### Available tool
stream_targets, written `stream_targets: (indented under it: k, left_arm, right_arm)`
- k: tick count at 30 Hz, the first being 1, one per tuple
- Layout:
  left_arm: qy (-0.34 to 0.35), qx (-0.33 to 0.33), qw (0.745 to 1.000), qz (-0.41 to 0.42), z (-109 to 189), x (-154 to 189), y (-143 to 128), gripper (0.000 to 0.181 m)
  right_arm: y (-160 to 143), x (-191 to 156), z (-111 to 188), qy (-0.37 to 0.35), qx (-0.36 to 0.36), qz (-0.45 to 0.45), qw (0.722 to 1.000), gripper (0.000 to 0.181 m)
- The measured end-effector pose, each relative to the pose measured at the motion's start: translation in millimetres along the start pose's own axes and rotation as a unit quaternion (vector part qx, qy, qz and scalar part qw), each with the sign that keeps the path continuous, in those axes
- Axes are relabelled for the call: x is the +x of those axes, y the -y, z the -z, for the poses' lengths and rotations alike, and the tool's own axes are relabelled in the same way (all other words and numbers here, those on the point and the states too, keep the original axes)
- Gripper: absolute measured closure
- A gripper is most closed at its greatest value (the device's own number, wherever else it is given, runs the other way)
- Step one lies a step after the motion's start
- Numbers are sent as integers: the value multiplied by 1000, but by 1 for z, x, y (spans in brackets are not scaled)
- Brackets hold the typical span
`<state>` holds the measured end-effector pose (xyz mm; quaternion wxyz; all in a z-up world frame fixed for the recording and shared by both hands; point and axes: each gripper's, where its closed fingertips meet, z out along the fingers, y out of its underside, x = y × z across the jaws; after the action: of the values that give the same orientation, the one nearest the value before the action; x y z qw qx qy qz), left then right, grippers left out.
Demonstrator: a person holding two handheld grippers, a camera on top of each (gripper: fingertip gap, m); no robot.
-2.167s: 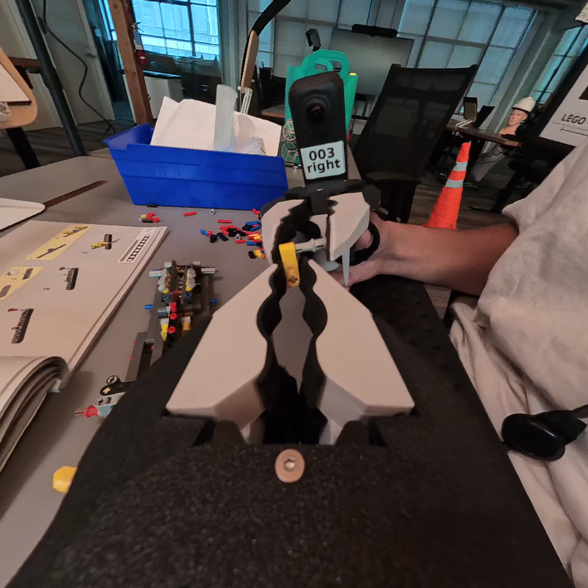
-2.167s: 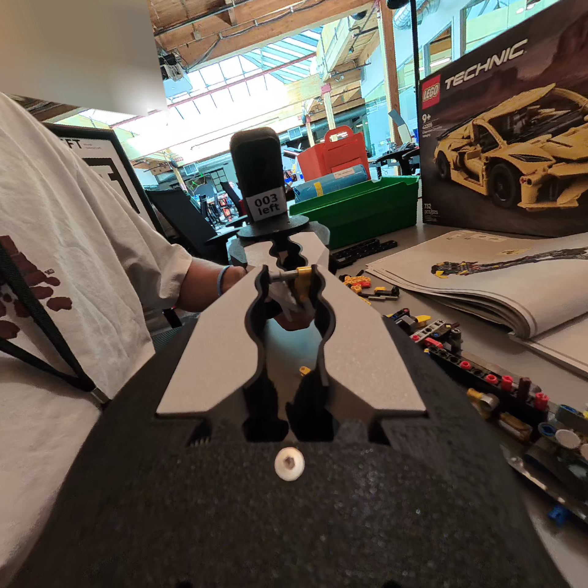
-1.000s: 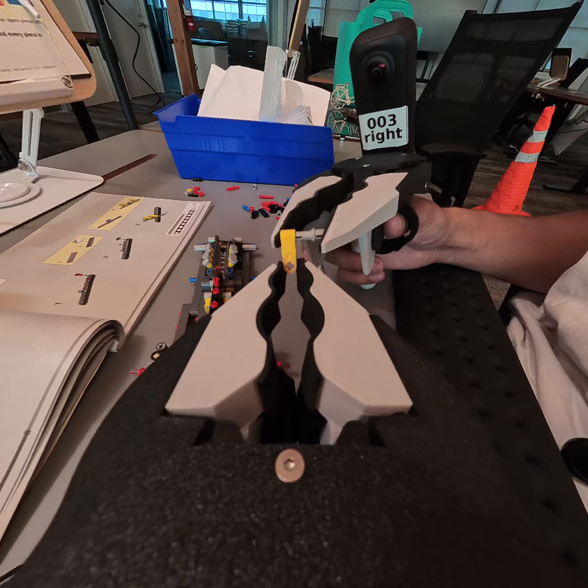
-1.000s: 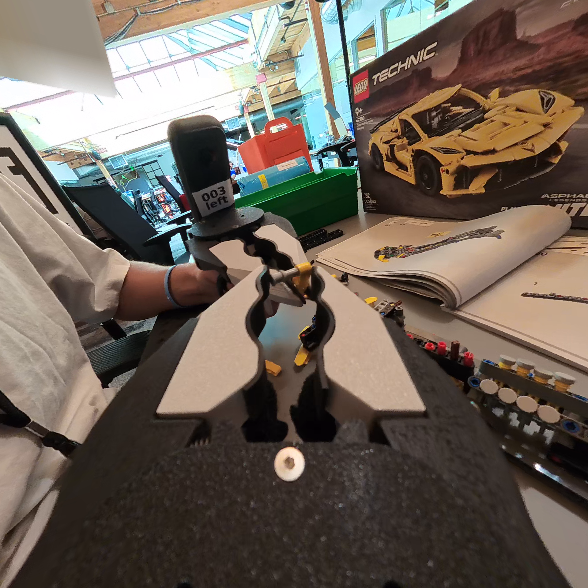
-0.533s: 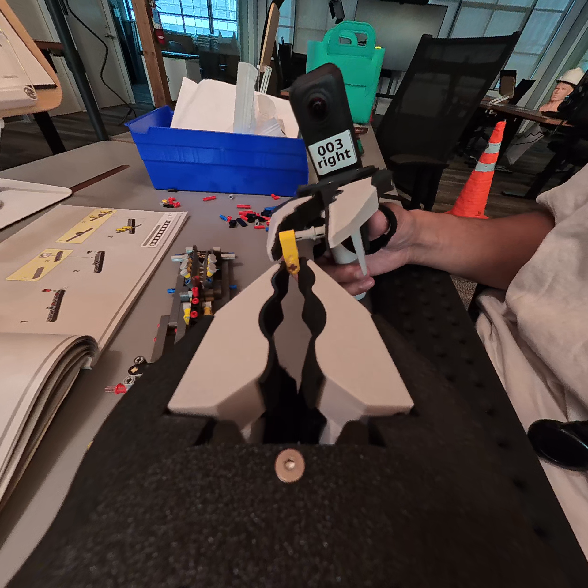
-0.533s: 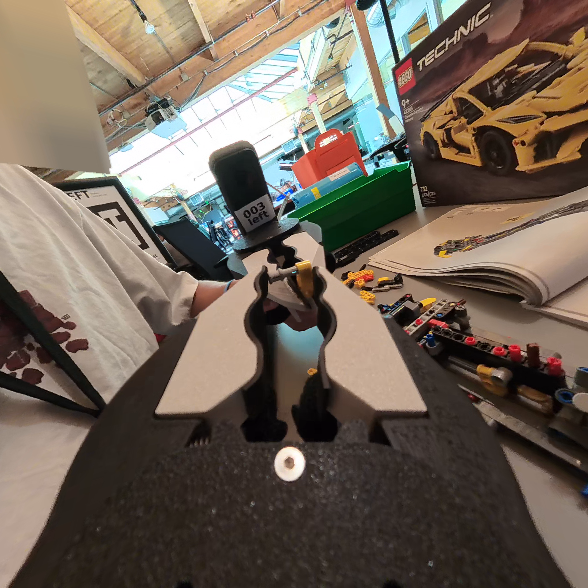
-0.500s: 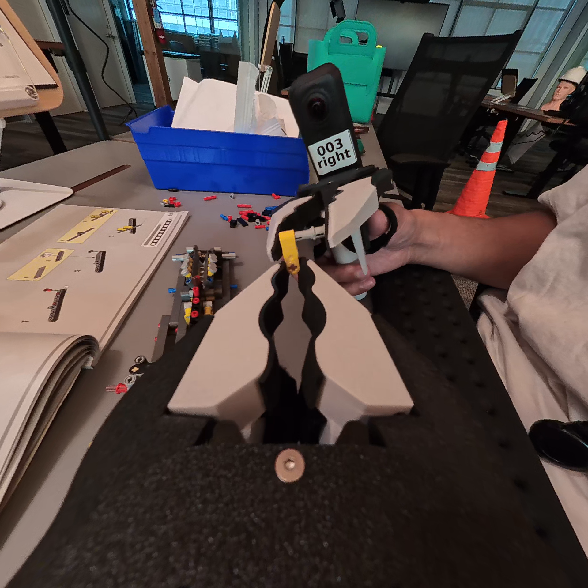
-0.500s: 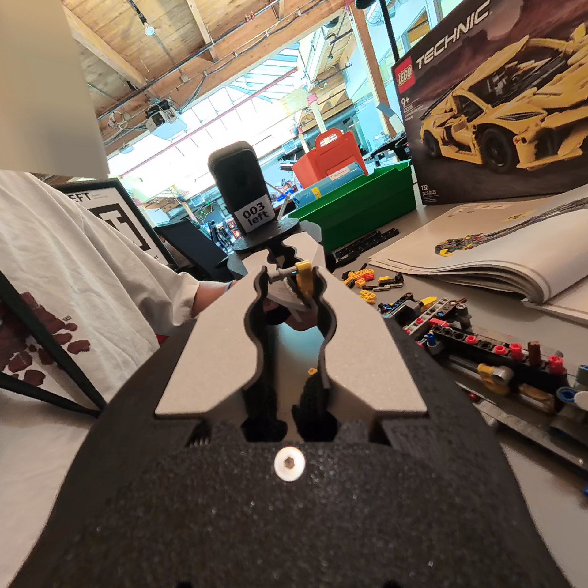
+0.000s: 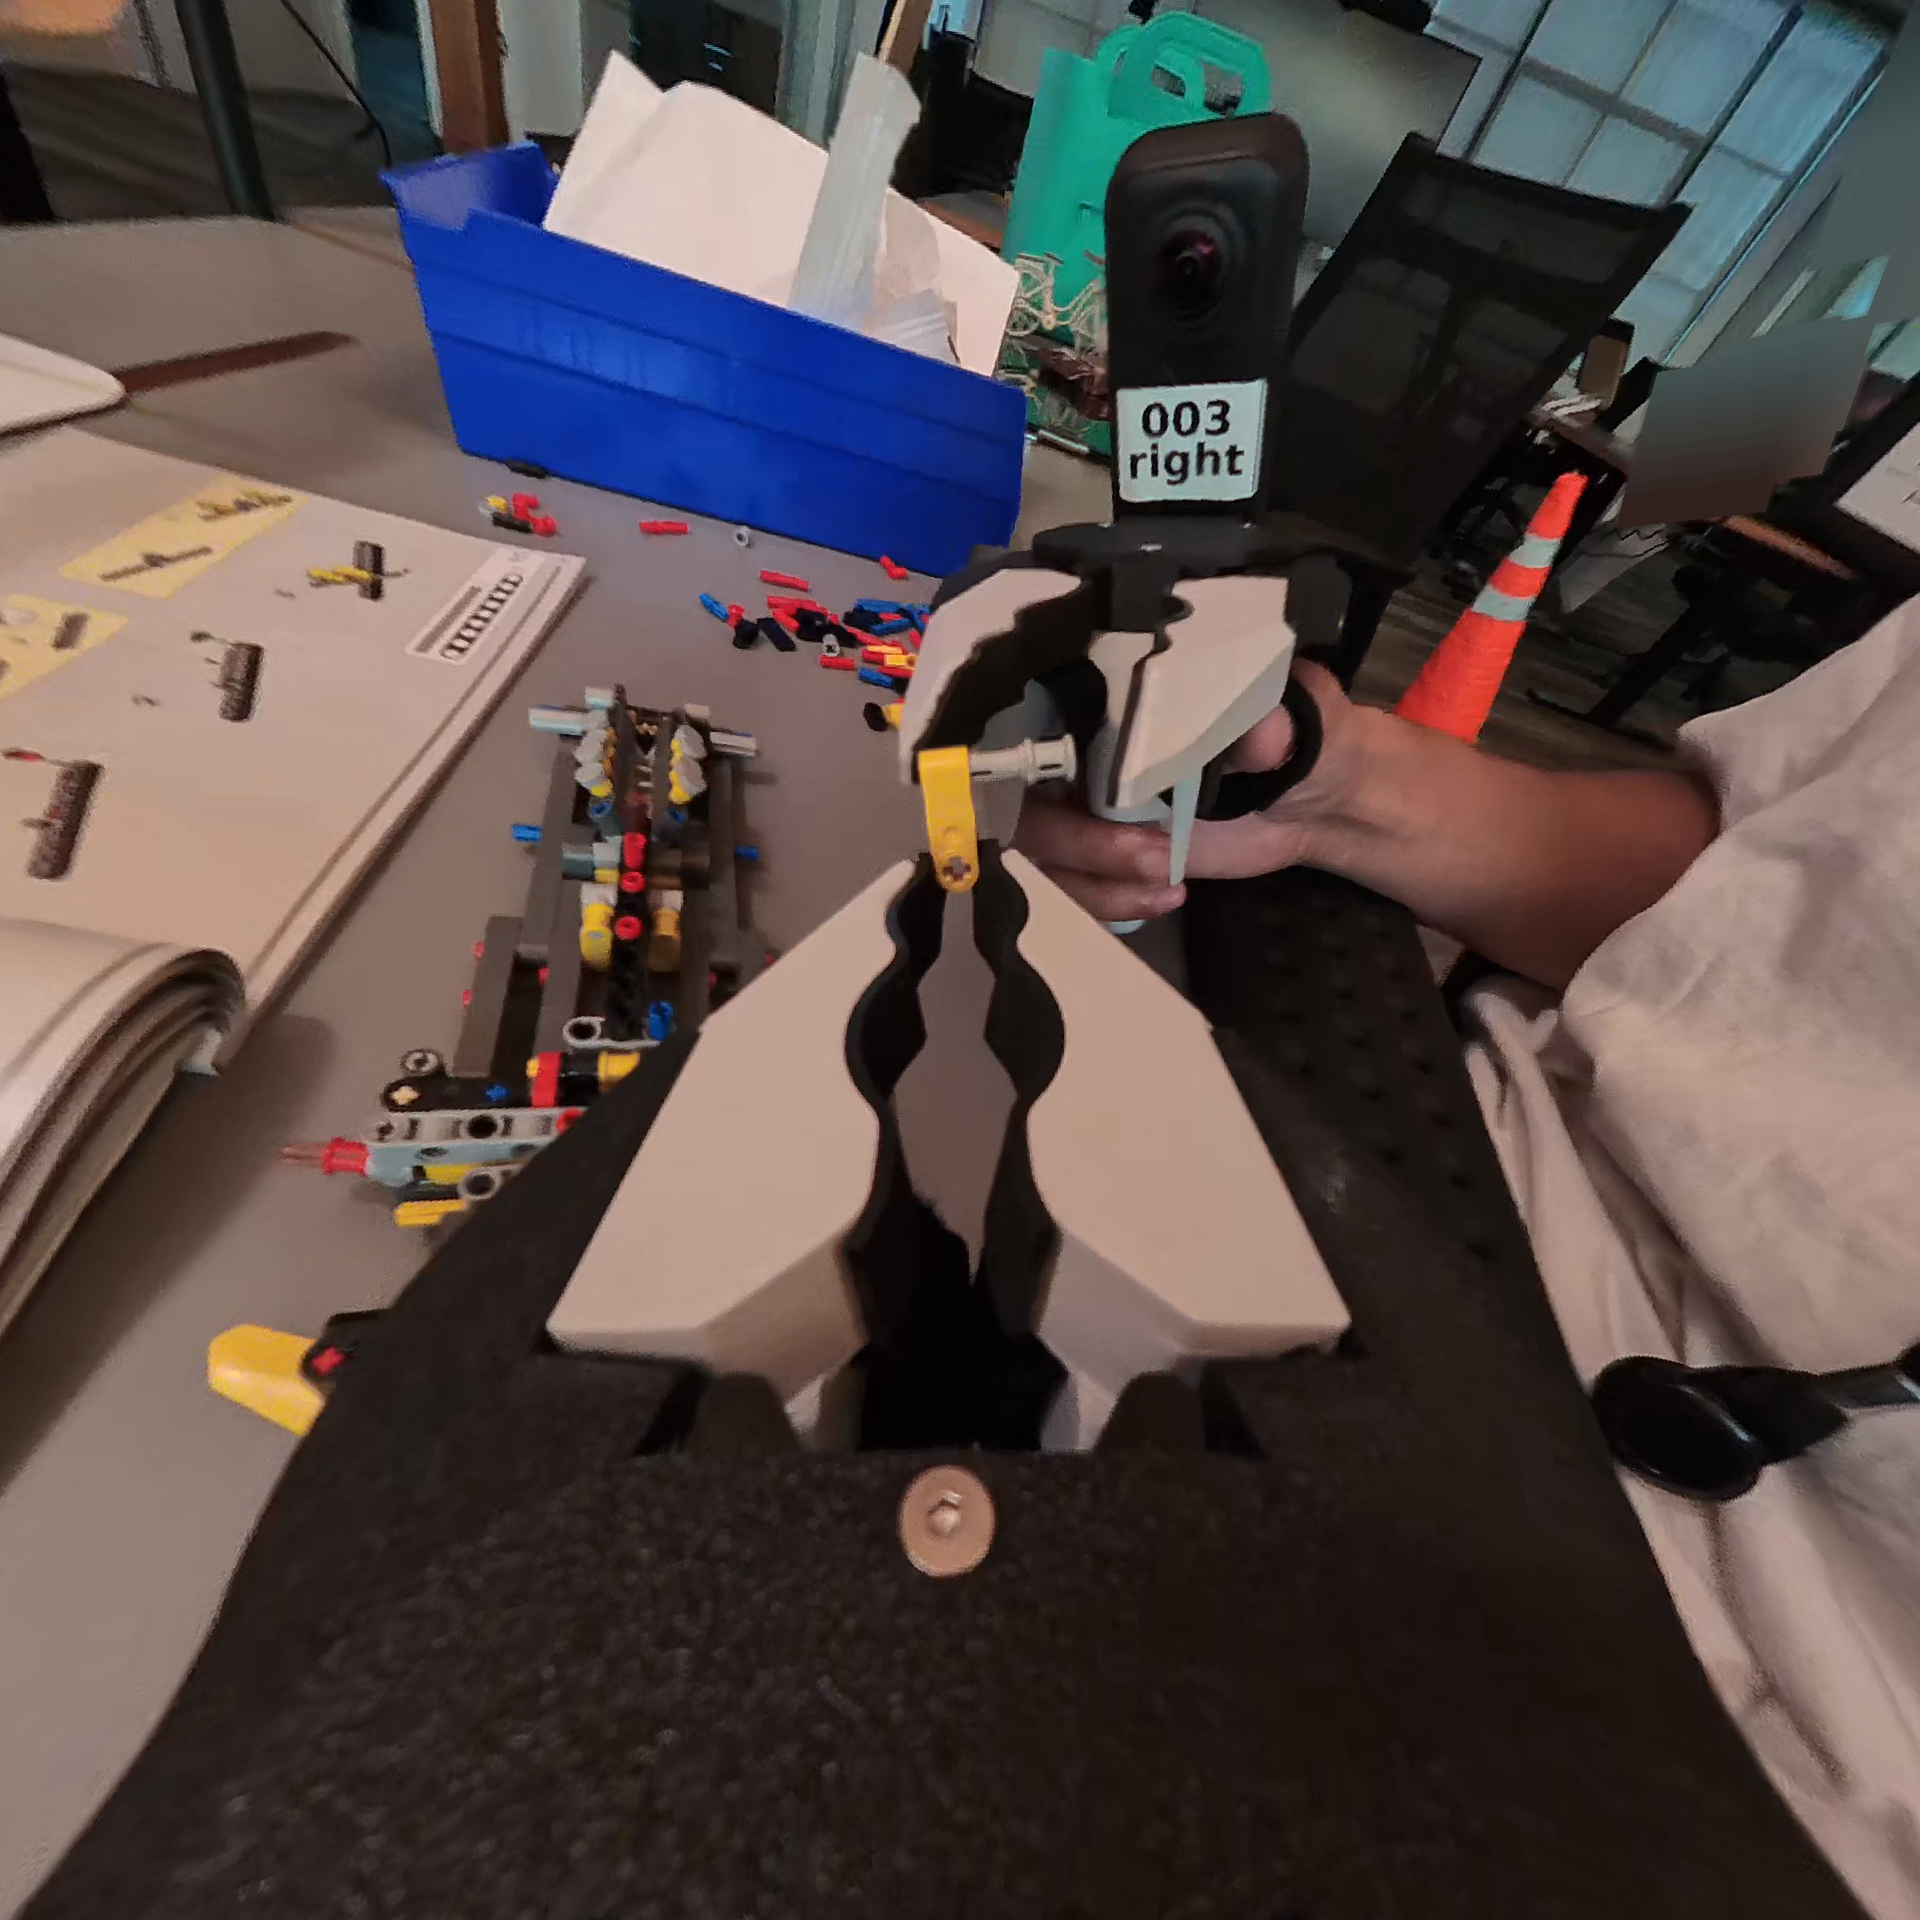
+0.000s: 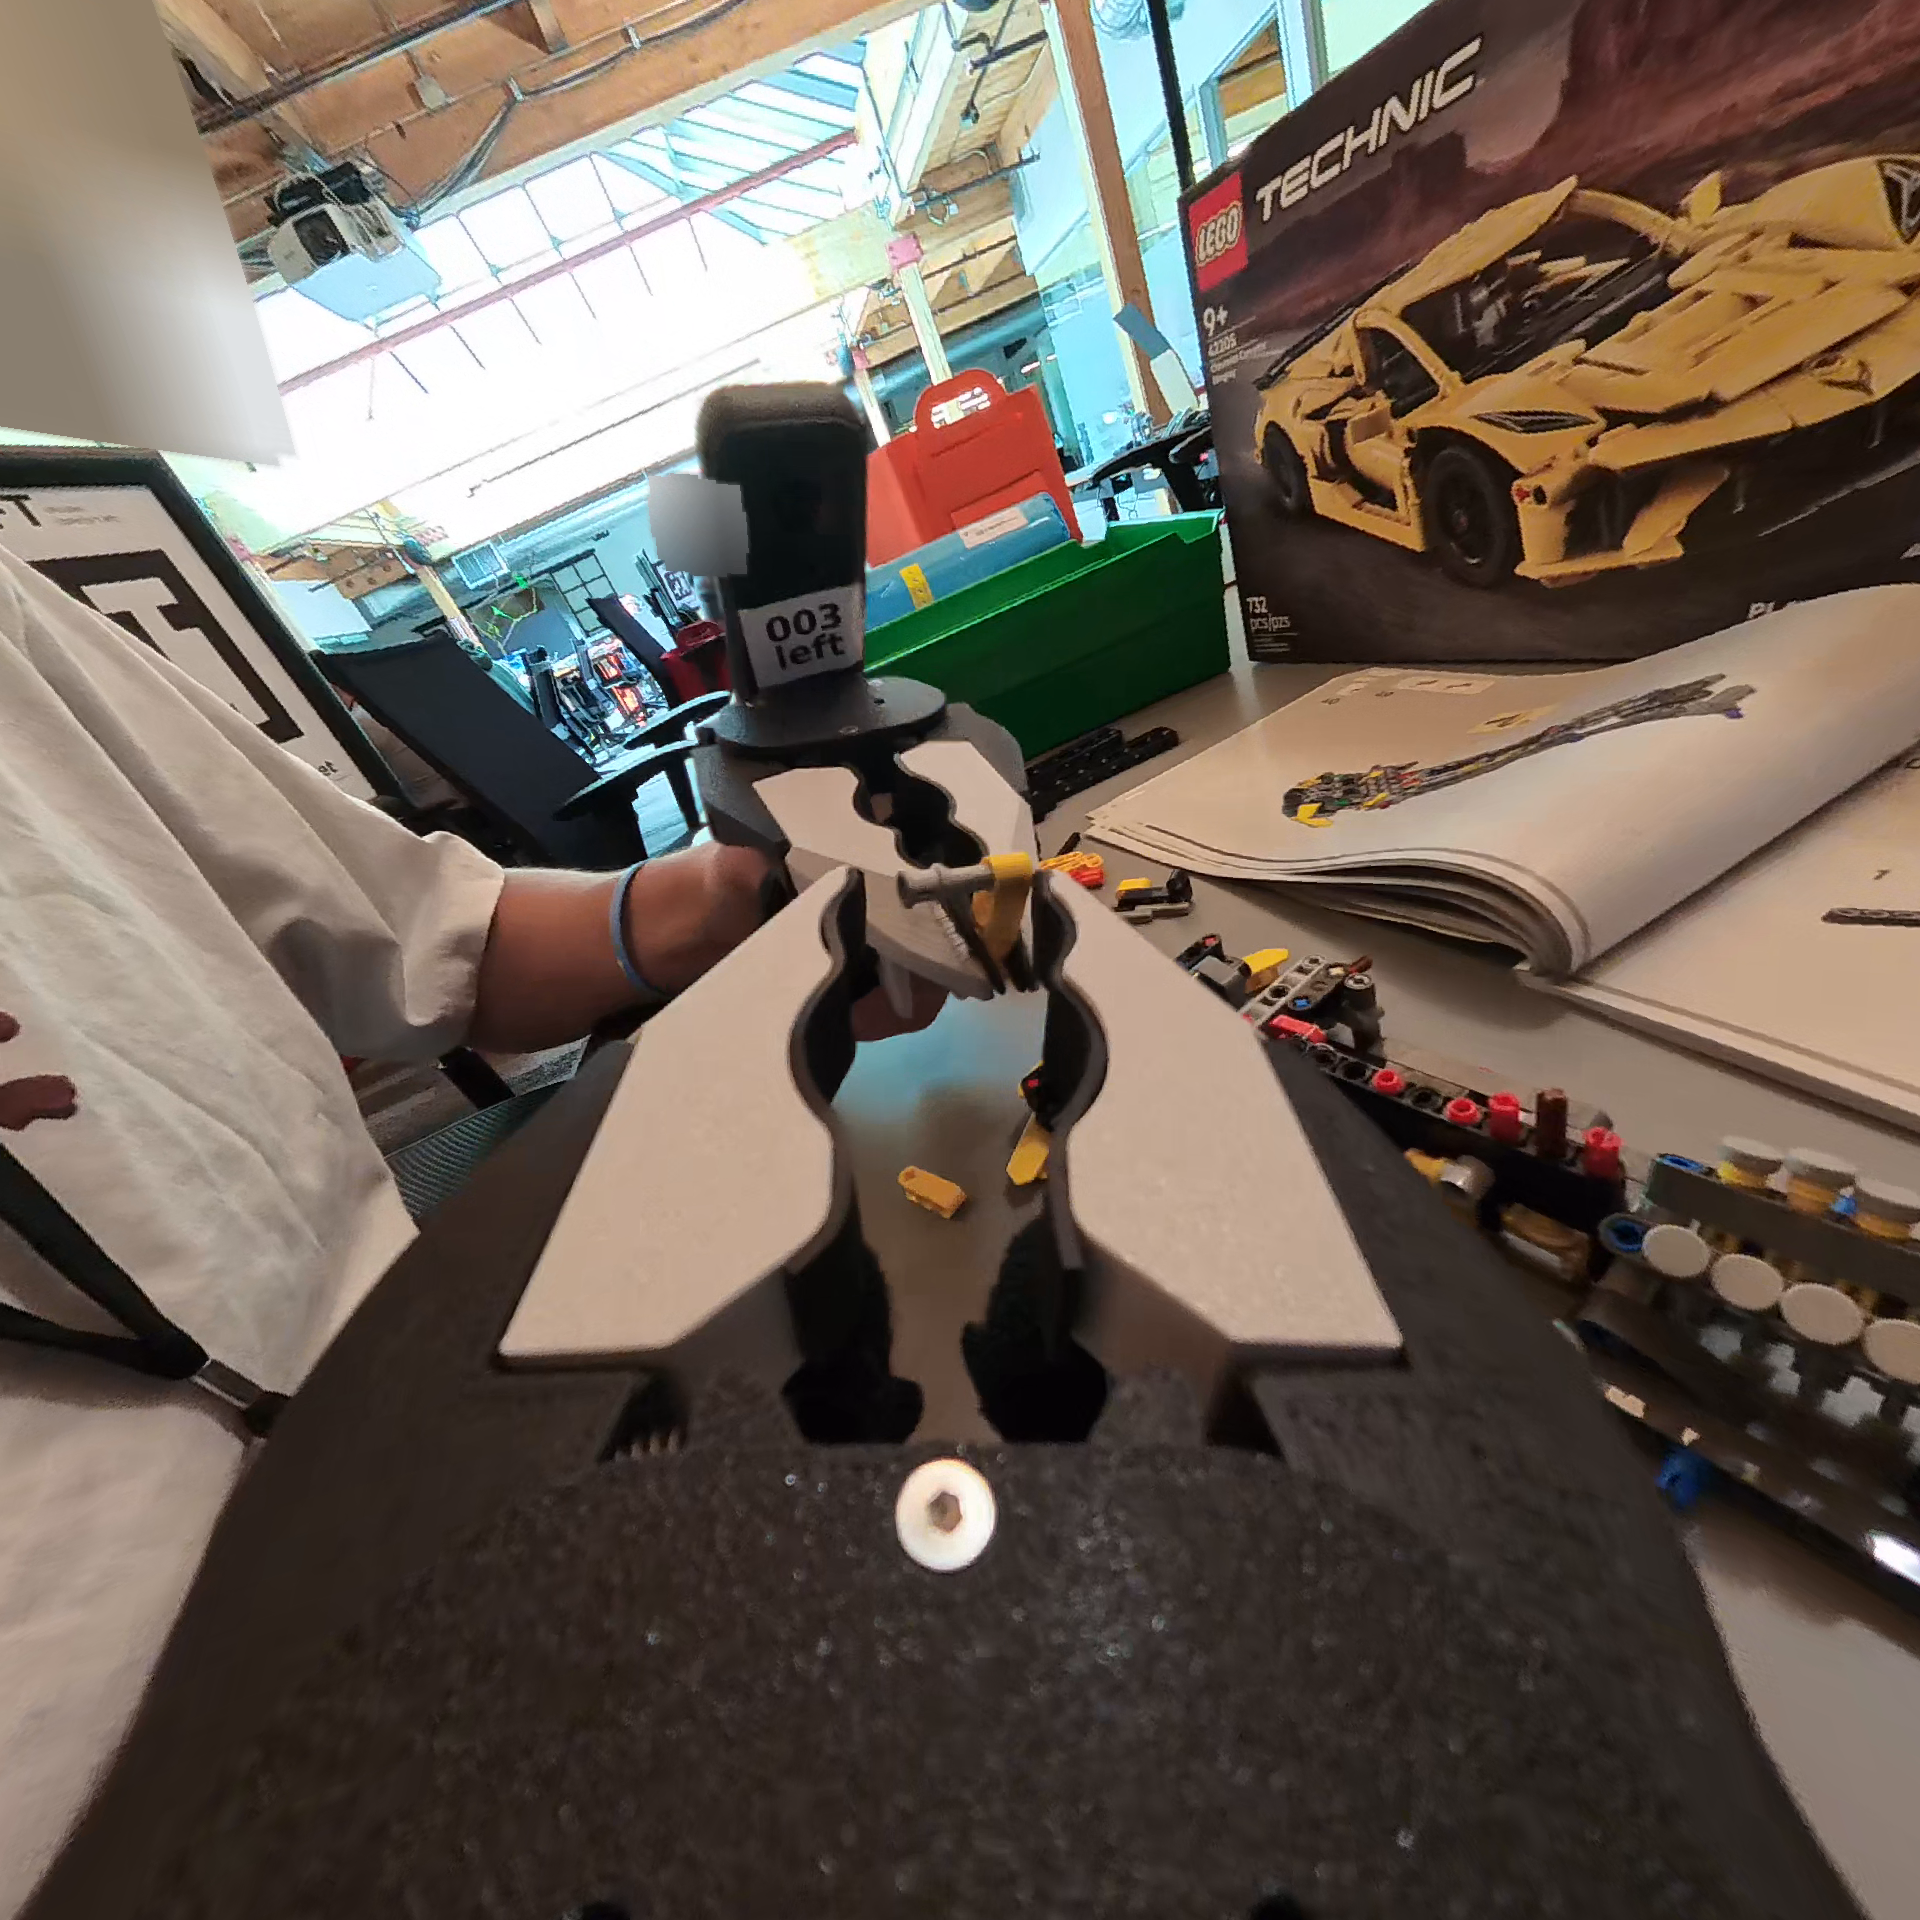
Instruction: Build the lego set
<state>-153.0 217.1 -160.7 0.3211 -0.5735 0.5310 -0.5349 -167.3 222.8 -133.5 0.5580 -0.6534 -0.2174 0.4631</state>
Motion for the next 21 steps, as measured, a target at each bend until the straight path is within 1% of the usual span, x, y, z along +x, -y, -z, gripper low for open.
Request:
stream_targets:
  k: [4, 7, 9, 11, 13, 16, 18, 21]
  left_arm:
    - [-39, 4, 997, 59, 2, 3, 1, 177]
    - [-82, 23, 991, 105, 5, 10, 8, 177]
    - [-103, 33, 986, 124, 8, 13, 12, 177]
    - [-105, 41, 986, 126, 10, 13, 15, 177]
    - [-83, 36, 991, 94, 10, 10, 14, 177]
    - [-21, 19, 1000, 5, 8, 4, 9, 177]
    - [15, 17, 998, -59, 7, 3, 10, 177]
    - [38, 26, 991, -124, 8, 7, 14, 177]
  right_arm:
    - [4, 0, 3, 8, 12, -6, 1000, 151]
    - [10, -4, 5, 23, 27, -10, 999, 151]
    - [14, -6, 7, 28, 36, -1, 999, 151]
    - [22, -9, 8, 36, 51, 13, 998, 151]
    - [27, -7, 8, 39, 61, 0, 997, 150]
    - [15, -8, 0, 51, 25, -36, 998, 146]
    - [11, -10, -4, 50, 14, -27, 998, 151]
    - [12, -14, -2, 51, 18, 5, 999, 157]
